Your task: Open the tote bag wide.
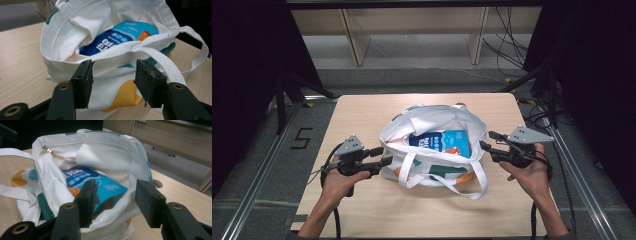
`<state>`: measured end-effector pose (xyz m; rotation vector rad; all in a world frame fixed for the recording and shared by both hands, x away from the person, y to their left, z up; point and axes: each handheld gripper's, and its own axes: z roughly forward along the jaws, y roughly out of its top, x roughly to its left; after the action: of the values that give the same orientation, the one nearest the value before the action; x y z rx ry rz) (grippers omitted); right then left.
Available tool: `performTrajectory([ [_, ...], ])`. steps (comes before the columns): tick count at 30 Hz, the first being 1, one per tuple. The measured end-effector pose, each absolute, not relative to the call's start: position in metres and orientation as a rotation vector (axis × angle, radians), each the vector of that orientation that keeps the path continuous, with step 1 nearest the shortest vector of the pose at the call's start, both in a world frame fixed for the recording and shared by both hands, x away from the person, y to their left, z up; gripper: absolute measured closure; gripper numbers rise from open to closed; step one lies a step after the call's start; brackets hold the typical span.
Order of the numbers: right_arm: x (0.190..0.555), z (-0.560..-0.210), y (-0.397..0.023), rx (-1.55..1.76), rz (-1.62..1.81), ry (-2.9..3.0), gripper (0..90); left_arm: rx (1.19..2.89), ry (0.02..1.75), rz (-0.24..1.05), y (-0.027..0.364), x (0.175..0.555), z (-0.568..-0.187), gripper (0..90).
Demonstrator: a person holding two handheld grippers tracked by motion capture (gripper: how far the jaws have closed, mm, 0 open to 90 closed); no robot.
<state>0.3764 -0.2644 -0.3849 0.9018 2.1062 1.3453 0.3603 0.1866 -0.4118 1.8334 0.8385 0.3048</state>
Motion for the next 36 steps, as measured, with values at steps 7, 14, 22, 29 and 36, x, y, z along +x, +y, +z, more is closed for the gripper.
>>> performTrajectory([
  [7, 0.368, -0.393, -0.268, 0.922, 1.344, 2.095, 40.4, 1.846, 0.829, 0.323, 0.187, 0.343, -0.422, 37.4],
  [14, 0.359, -0.397, -0.274, 0.923, 1.320, 2.103, 37.3, 1.870, 0.823, 0.334, 0.187, 0.332, -0.429, 34.4],
  [22, 0.349, -0.405, -0.279, 0.960, 1.319, 2.122, 36.0, 1.883, 0.831, 0.333, 0.187, 0.321, -0.437, 30.1],
  [29, 0.344, -0.413, -0.281, 0.987, 1.324, 2.107, 35.4, 1.900, 0.843, 0.344, 0.189, 0.316, -0.446, 28.1],
  [36, 0.339, -0.417, -0.284, 0.975, 1.322, 2.105, 34.2, 1.907, 0.853, 0.370, 0.193, 0.313, -0.455, 26.4],
])
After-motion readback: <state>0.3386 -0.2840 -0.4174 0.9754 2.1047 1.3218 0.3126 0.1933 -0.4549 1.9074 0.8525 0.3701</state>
